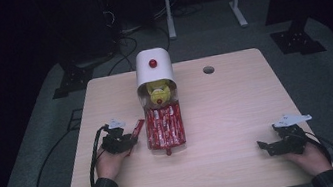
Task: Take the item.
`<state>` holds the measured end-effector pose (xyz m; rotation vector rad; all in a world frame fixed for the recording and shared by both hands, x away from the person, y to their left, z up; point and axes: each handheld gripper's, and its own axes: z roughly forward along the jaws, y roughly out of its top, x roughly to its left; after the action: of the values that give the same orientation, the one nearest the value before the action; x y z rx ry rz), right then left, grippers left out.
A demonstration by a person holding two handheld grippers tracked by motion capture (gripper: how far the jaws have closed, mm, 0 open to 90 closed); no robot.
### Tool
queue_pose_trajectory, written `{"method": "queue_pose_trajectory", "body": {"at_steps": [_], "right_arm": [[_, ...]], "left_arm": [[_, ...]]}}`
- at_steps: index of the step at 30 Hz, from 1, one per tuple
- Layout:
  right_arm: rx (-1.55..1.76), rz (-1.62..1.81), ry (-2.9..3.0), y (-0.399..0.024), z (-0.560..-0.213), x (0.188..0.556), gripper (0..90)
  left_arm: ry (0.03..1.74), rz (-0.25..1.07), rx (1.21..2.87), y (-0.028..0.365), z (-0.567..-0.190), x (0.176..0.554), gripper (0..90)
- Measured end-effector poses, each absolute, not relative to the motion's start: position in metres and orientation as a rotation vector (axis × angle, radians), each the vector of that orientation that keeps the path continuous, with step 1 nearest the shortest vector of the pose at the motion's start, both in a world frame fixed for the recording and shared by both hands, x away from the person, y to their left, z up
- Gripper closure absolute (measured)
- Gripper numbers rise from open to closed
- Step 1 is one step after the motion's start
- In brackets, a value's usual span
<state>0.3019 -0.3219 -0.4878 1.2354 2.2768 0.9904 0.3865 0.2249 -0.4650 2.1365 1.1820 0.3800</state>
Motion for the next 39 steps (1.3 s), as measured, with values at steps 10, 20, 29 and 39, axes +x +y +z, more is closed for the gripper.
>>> {"method": "queue_pose_trajectory", "body": {"at_steps": [10, 20, 29, 39], "right_arm": [[1.235, 0.991, 2.277, -0.322, -0.488, 0.302, 7.8], [1.235, 0.991, 2.277, -0.322, -0.488, 0.302, 7.8], [1.234, 0.991, 2.277, -0.322, -0.488, 0.302, 7.8], [1.234, 0.990, 2.277, -0.322, -0.488, 0.302, 7.8]], "left_arm": [[1.193, 0.388, 2.132, 0.227, -0.465, 0.388, 36.6], [1.176, 0.431, 2.138, 0.228, -0.463, 0.384, 10.0], [1.126, 0.435, 2.150, 0.226, -0.456, 0.373, 1.1], [1.120, 0.466, 2.117, 0.232, -0.449, 0.357, 1.1]]}}
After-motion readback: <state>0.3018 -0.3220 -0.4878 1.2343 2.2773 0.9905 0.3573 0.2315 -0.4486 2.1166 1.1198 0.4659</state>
